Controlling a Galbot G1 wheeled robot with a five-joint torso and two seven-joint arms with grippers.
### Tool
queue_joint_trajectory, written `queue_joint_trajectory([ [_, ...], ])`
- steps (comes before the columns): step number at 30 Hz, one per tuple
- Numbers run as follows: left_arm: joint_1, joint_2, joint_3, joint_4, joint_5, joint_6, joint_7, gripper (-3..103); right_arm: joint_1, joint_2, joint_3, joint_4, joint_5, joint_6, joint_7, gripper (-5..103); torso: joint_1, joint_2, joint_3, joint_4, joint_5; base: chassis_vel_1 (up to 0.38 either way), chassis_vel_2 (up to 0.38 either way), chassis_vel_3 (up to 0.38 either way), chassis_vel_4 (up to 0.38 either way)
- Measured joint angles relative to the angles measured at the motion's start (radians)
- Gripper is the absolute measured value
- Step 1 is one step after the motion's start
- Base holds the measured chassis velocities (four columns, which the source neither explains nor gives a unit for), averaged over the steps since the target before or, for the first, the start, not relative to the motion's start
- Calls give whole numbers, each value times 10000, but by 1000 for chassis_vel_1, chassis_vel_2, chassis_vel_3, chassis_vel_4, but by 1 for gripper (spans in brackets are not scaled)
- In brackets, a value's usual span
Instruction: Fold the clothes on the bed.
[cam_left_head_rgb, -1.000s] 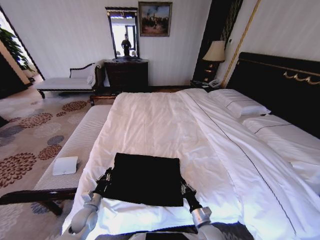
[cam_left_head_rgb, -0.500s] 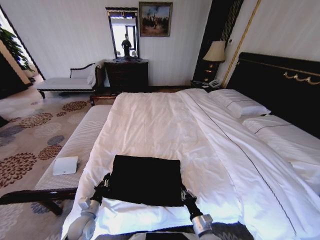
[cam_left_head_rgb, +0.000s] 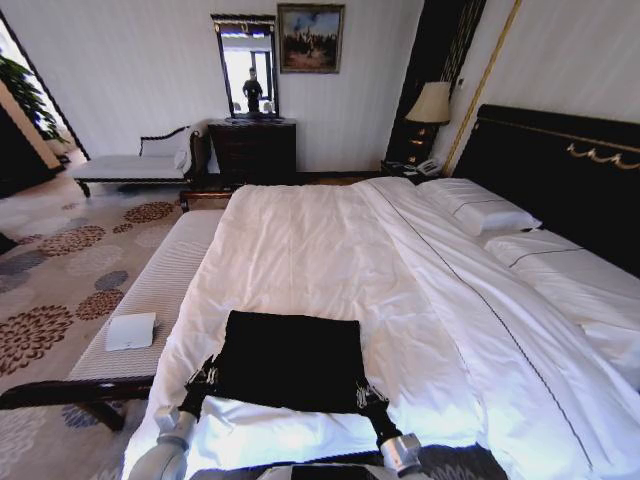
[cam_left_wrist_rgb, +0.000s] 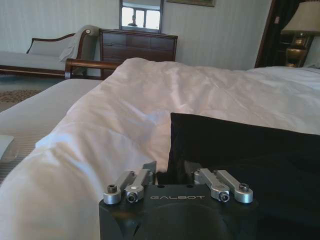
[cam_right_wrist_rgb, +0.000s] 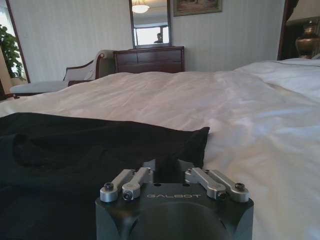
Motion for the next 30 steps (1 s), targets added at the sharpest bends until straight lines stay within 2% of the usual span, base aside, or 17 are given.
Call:
queue_joint_trajectory([
  [1,240,81,-135,-103,-1,-60,56,43,-176,-9,32,119,127,1,11,27,0,-1,0,1,0,0,0,0,0],
  [2,401,149,-247,-155,-12,-119,90,43,-365,-14,66,227,266,0,7,32,0,0,0,0,1,0,0,0,0],
  [4,663,266,-482,-171,-127,-269,133,55,-764,-3,244,378,359,68,-69,43,0,0,0,-1,-2,0,0,0,0],
  [5,663,266,-482,-171,-127,-269,133,55,-764,-3,244,378,359,68,-69,43,0,0,0,-1,-2,0,0,0,0],
  [7,801,339,-687,-169,-333,-333,174,66,-1038,12,399,475,363,196,-140,43,0,1,-1,-1,-1,0,0,0,0],
  [8,818,367,-786,-160,-521,-336,179,71,-1146,12,482,552,434,237,-166,54,-1,0,-1,-1,0,0,0,0,0],
  [9,746,370,-855,-148,-752,-307,178,71,-1222,4,564,662,584,246,-184,60,-1,1,0,0,0,0,0,0,0],
  [10,528,346,-904,-139,-991,-218,152,76,-1224,-6,646,773,758,227,-186,65,-1,1,0,1,1,0,0,0,0],
  [11,528,346,-904,-139,-991,-218,152,76,-1224,-6,646,773,758,227,-186,65,-1,1,0,1,1,0,0,0,0],
  [14,-586,264,-716,-136,-1650,319,-30,92,-938,-40,787,926,1118,18,-155,81,-1,1,0,-2,-2,0,0,0,0],
  [15,-586,264,-716,-136,-1650,319,-30,92,-938,-40,787,926,1118,18,-155,81,-1,1,0,-2,-2,0,0,0,0],
  [16,-920,277,-593,-119,-1865,507,-65,97,-822,-47,790,958,1154,-73,-127,81,0,0,0,-2,-2,0,0,0,0],
  [20,-2396,609,275,513,-2590,1261,-87,100,-478,-68,766,1093,1212,-410,-22,99,1,0,2,-2,1,0,0,0,0],
  [21,-2396,609,275,513,-2590,1261,-87,100,-478,-68,766,1093,1212,-410,-22,99,1,0,2,-2,1,0,0,0,0],
  [24,-3617,780,1005,1347,-3171,1807,-86,100,-310,-128,770,1094,1239,-598,35,100,0,0,1,-3,-1,0,0,0,0],
  [28,-4595,597,1287,1990,-3612,2385,-83,100,-198,-206,596,1083,1239,-704,40,100,1,0,2,-1,0,0,0,0,0],
  [30,-4847,505,1317,2173,-3674,2474,-107,100,-177,-215,540,1072,1239,-722,40,100,1,0,2,-1,1,0,0,0,0],
])
